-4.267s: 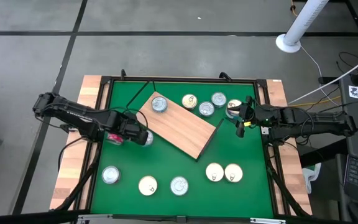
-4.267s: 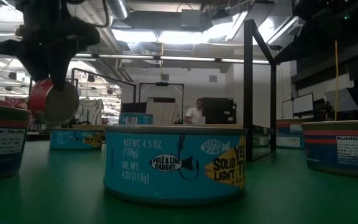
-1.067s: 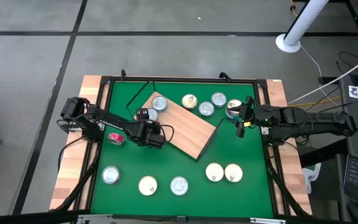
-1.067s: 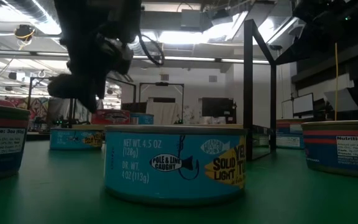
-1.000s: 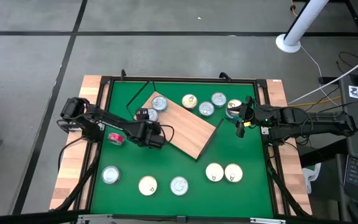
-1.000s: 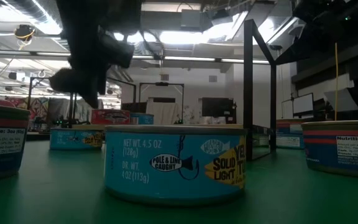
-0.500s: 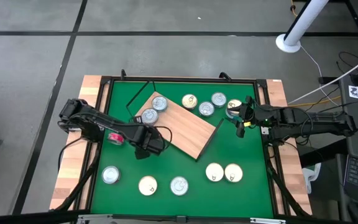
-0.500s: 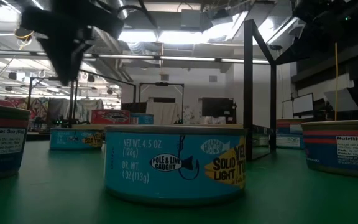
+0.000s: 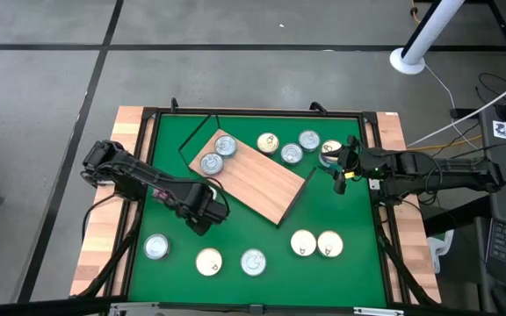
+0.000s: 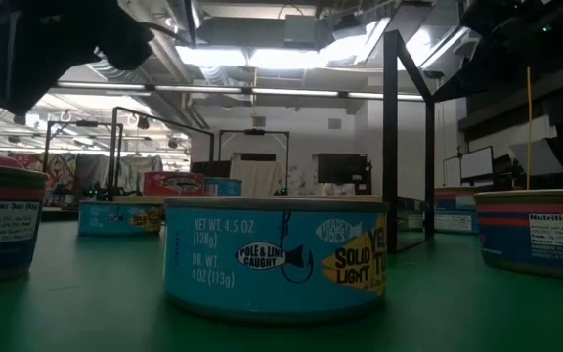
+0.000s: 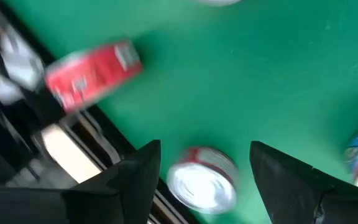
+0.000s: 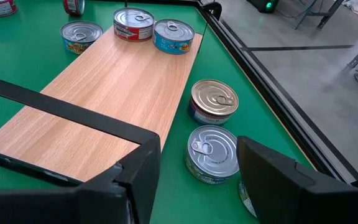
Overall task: Stack canned seafood by type on shelf
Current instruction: Stack the red tuna can on top of the red tuna can on the shelf
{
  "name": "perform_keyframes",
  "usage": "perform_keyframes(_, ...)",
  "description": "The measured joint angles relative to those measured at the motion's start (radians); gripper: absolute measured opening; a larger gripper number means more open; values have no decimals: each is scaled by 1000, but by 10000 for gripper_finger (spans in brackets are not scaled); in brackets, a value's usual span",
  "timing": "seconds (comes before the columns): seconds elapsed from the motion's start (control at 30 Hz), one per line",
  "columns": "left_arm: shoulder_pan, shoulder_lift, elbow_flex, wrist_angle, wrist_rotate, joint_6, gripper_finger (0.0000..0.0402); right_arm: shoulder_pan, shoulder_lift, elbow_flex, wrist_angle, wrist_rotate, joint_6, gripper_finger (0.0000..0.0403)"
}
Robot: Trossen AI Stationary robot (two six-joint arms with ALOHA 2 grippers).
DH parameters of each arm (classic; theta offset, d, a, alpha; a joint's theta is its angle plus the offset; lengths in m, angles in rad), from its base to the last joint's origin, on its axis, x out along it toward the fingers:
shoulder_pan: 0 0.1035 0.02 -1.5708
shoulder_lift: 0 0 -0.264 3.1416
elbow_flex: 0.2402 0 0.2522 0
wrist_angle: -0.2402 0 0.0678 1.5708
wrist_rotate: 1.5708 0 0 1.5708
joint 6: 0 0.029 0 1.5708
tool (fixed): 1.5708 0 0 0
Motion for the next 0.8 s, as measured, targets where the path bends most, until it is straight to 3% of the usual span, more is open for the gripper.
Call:
perform_keyframes(0.13, 0, 0, 0, -1, 26, -124, 241, 0, 0, 0, 0, 0, 0, 211)
perform_keyframes(0.33, 0, 0, 0, -62, 27, -189, 241, 0, 0, 0, 0, 0, 0, 211)
perform_keyframes(0.67, 18, -67, -18, -59, 22, -103, 241, 0, 0, 0, 1, 0, 0, 211)
perform_keyframes(0.8, 22, -104, -18, -58, -31, -25, 241, 0, 0, 0, 2, 0, -3, 211)
